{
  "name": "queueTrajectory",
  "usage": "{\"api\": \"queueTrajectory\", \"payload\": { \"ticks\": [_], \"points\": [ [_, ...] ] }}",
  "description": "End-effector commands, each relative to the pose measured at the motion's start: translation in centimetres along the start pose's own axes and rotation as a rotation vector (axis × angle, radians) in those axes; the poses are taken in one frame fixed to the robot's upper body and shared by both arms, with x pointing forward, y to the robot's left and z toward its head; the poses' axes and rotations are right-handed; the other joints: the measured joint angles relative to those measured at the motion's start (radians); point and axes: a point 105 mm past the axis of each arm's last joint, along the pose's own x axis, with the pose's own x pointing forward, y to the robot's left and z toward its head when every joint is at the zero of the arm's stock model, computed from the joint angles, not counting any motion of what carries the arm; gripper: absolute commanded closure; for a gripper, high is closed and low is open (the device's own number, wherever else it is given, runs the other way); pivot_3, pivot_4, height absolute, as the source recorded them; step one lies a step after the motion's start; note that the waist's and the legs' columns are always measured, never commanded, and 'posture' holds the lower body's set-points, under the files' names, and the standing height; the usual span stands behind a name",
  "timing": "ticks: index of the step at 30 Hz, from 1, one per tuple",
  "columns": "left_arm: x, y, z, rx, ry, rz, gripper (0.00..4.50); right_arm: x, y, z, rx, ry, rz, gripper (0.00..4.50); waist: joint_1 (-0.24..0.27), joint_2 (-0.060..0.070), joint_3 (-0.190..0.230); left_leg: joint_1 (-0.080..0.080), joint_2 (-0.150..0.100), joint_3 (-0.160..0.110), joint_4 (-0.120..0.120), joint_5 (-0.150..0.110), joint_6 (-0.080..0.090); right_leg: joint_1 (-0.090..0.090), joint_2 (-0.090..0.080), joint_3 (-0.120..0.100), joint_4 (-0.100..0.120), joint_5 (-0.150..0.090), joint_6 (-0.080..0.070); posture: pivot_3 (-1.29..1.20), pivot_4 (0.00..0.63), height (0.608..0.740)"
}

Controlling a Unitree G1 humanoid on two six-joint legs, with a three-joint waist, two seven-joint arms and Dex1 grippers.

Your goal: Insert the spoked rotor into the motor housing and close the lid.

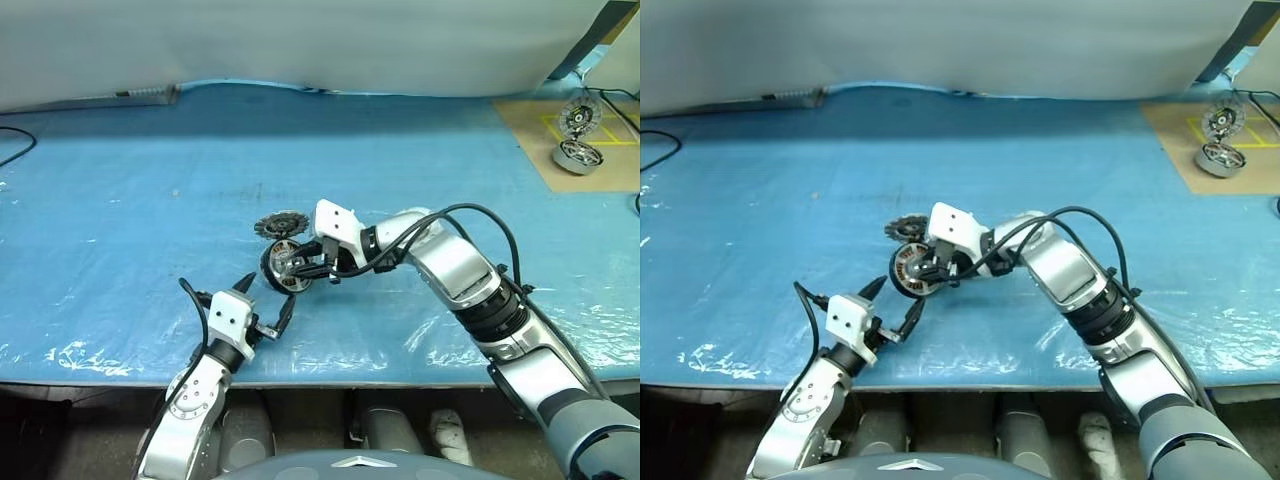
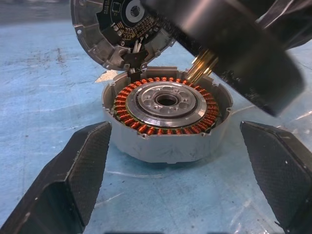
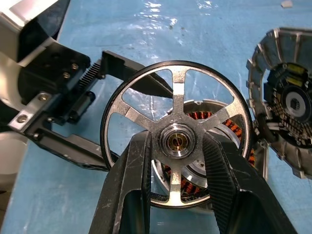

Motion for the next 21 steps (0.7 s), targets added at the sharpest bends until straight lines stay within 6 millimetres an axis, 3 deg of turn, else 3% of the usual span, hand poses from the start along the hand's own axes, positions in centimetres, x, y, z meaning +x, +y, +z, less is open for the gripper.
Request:
{"api": "queueTrajectory", "payload": {
  "ticks": [1,6,13,21],
  "points": [
    [0.1,-0.3,1.0,0.008,-0.043,-0.002,0.00,0.1,-1.0,1.2,-0.079,-0.018,-0.040,3.30,-0.001,0.000,0.000,0.000,0.000,0.000,0.000,0.000,0.000,0.000,0.000,0.000,0.000,0.000,0.000,0.00,0.150,0.740],
    [0.1,-0.6,0.9,0.001,-0.044,-0.008,0.00,0.4,-2.1,1.0,-0.088,-0.010,-0.074,3.30,-0.002,0.000,0.000,0.000,0.000,0.000,0.000,0.000,0.000,0.000,0.000,0.000,0.000,0.000,0.000,0.00,0.150,0.740],
    [0.2,-0.9,0.8,-0.007,-0.044,-0.014,0.00,1.1,-2.0,1.6,-0.088,-0.032,-0.073,3.30,-0.001,0.000,0.000,0.000,0.000,0.000,0.000,0.000,0.000,0.000,0.000,0.000,0.000,0.000,0.000,0.00,0.150,0.740],
    [0.3,-1.0,0.7,-0.008,-0.042,-0.010,0.00,1.2,-2.1,0.8,-0.082,-0.003,-0.072,3.30,-0.001,0.000,0.000,0.000,0.000,0.000,0.000,0.000,0.000,0.000,0.000,0.000,0.000,0.000,0.000,0.00,0.150,0.740]
  ]
}}
